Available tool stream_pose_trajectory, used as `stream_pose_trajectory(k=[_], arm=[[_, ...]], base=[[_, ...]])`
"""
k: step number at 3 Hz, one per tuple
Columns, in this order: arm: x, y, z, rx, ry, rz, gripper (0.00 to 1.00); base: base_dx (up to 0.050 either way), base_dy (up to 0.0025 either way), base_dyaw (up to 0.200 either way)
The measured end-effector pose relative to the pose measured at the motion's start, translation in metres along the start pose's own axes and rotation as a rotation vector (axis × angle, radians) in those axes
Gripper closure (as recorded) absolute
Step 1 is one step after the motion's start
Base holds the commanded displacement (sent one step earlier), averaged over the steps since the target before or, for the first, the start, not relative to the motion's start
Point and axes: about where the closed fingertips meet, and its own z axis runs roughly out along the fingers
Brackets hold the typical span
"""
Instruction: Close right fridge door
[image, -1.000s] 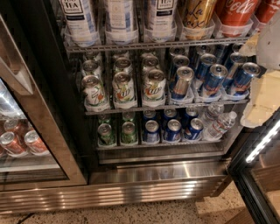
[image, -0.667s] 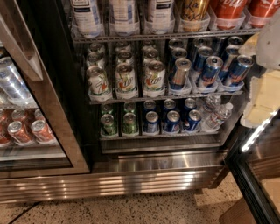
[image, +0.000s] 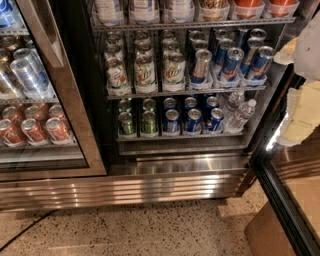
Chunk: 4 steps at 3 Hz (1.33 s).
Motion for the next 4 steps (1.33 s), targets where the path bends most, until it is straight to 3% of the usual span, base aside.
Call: stream_pose_trajectory(k=[4], arm=[[0.0000,0.0000,0.0000,0.000,0.000,0.000,0.00]], base=[[-0.050,-0.00002,0.000]])
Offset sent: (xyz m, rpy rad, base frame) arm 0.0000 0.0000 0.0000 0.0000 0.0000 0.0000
